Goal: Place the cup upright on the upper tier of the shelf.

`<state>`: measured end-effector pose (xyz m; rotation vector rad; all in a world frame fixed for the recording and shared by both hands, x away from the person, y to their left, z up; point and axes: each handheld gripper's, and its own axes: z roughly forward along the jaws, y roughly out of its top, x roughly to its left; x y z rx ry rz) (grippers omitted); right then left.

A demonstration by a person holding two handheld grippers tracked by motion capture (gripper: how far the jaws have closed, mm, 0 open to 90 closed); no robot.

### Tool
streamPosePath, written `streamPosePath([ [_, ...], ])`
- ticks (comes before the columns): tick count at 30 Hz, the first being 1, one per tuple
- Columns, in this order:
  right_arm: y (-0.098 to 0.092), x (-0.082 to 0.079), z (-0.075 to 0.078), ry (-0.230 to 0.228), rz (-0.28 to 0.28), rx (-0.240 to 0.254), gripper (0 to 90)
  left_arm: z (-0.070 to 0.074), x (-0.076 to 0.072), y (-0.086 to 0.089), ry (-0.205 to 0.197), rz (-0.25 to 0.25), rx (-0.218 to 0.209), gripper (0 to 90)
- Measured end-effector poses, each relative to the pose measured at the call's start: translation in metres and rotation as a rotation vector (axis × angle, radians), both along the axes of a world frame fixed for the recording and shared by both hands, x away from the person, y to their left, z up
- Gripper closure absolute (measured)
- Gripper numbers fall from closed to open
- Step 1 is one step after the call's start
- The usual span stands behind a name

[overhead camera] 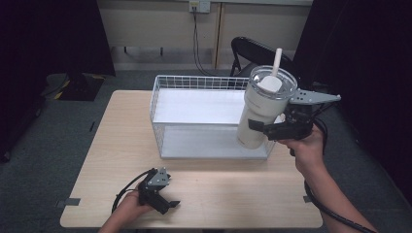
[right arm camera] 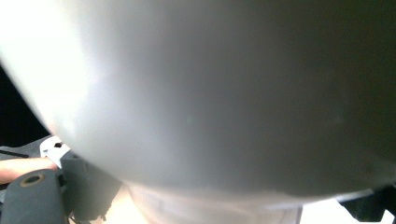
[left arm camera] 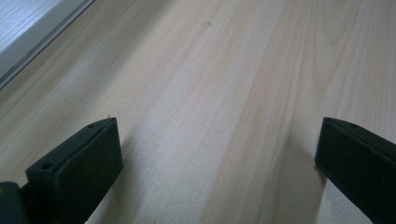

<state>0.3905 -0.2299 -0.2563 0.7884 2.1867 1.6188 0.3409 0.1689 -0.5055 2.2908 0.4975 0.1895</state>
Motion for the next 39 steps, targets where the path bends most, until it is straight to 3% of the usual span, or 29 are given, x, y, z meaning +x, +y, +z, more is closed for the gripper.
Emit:
streamPosePath([
  [20,0.006,0.012,0.019,-0.012,-0.022,-0.009,10.6,0.0,0.0,0.0,0.001,0.0,0.0,0.0],
  [39,0.017,0.041,0.028,-0.033,-0.084,-0.023,10.7,0.0,0.0,0.0,0.001,-0.001,0.001,0.0],
])
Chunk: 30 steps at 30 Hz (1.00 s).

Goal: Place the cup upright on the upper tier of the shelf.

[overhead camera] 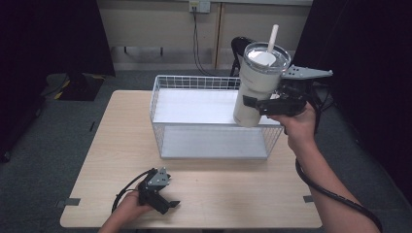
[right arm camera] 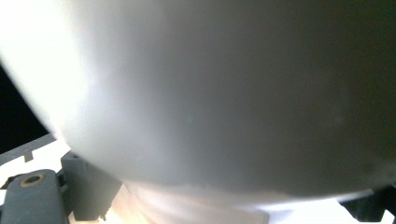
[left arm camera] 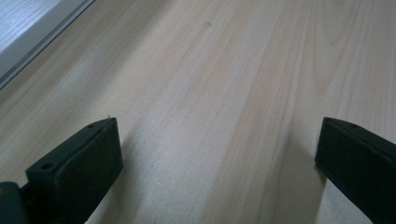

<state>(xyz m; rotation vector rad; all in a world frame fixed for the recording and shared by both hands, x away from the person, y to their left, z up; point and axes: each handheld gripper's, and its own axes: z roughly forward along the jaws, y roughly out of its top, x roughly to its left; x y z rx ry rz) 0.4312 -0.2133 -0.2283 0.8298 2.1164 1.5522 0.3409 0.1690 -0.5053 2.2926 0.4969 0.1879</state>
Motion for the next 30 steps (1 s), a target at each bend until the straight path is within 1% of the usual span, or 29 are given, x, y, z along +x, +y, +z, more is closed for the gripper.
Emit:
streamPosePath([
  [3,0.002,0.006,0.0,0.005,-0.01,0.01,10.6,0.0,0.0,0.0,0.0,0.0,0.0,0.0],
  [9,0.006,0.017,0.0,0.001,-0.026,0.004,10.6,0.0,0.0,0.0,0.002,-0.002,0.001,0.0],
  [11,0.008,0.02,-0.001,0.011,-0.026,0.002,10.6,0.0,0.0,0.0,0.002,-0.002,0.001,0.0],
  [15,0.01,0.027,-0.004,0.009,-0.038,0.001,10.6,0.0,0.0,0.0,0.002,-0.002,0.001,0.0],
  [17,0.011,0.032,-0.007,0.016,-0.044,0.006,10.6,0.0,0.0,0.0,0.002,-0.002,0.001,0.0],
  [26,0.011,0.042,-0.01,0.022,-0.064,0.018,10.6,0.0,0.0,0.0,0.002,-0.002,0.001,0.0],
  [30,0.012,0.046,-0.01,0.022,-0.069,0.012,10.6,0.0,0.0,0.0,0.002,-0.002,0.001,0.0],
])
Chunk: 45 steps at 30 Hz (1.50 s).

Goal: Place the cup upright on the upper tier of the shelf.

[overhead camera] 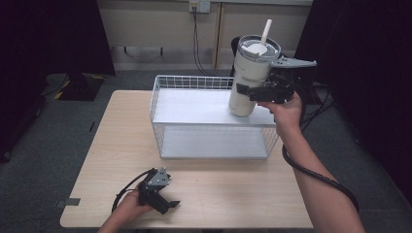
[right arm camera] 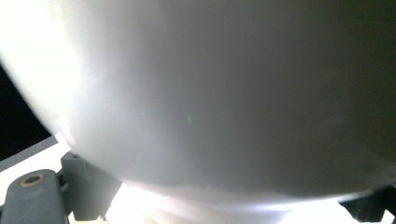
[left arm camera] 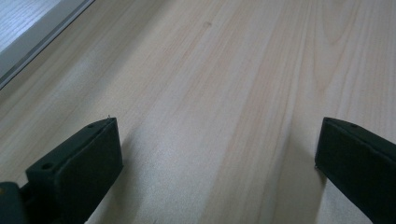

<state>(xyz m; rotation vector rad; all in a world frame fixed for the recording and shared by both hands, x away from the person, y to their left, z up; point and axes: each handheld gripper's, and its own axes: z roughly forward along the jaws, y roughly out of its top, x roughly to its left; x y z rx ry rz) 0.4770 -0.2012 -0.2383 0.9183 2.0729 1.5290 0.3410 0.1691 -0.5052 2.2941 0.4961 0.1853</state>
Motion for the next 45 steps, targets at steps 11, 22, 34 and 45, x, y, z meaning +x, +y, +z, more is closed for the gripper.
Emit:
streamPosePath([
  [11,0.005,0.008,-0.003,-0.001,-0.01,-0.009,10.6,0.0,0.0,0.0,0.0,0.0,0.0,0.0],
  [22,0.01,0.015,-0.008,0.009,-0.026,-0.015,10.6,0.0,0.0,0.0,0.0,0.0,0.0,0.0],
  [34,0.011,0.018,-0.011,0.001,-0.049,-0.024,10.5,0.0,0.0,0.0,0.0,0.0,0.001,0.0],
  [45,0.011,0.02,-0.015,0.007,-0.059,-0.033,10.5,0.0,0.0,0.0,0.0,0.0,0.0,0.0],
])
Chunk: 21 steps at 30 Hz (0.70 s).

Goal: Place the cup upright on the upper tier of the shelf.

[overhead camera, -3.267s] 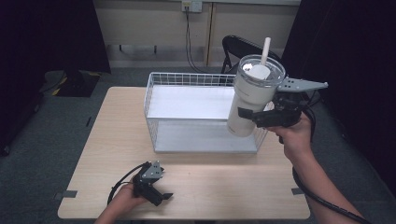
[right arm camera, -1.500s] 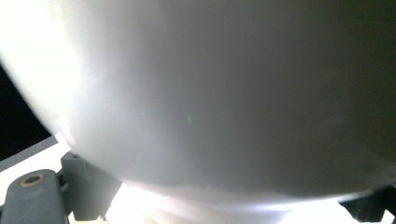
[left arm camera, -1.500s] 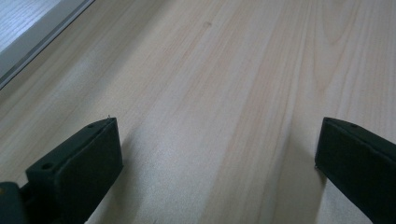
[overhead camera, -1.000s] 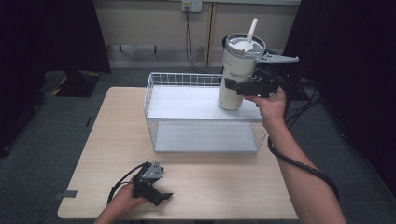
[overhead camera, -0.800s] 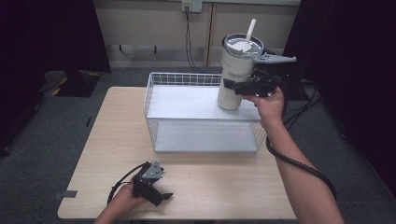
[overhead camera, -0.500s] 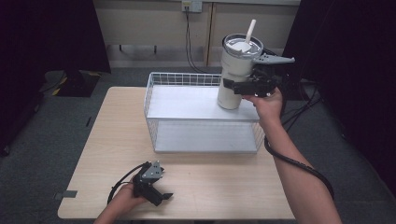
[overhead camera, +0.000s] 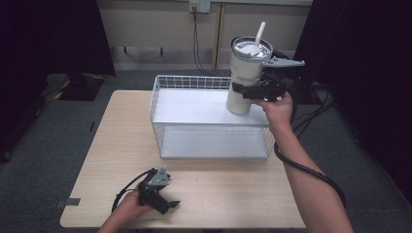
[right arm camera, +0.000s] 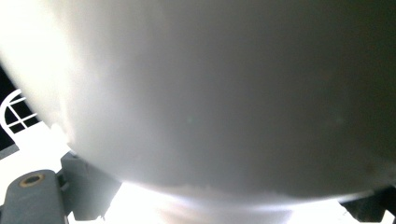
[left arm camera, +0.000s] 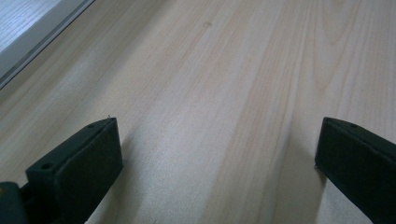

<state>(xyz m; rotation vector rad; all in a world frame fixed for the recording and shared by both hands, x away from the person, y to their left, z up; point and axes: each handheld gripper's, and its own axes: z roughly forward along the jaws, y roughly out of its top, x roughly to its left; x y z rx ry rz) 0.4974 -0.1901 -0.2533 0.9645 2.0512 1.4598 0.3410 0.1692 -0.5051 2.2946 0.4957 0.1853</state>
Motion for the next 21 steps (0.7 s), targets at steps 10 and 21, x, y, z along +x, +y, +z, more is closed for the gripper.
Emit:
streamPosePath([
  [10,0.0002,0.0008,-0.0025,-0.007,-0.002,-0.013,10.3,0.0,0.0,0.0,0.0,0.0,0.0,0.0],
  [21,-0.0002,0.0012,-0.0037,-0.01,0.013,-0.016,10.0,0.0,-0.0001,0.0,0.0,0.0,0.0,0.0],
])
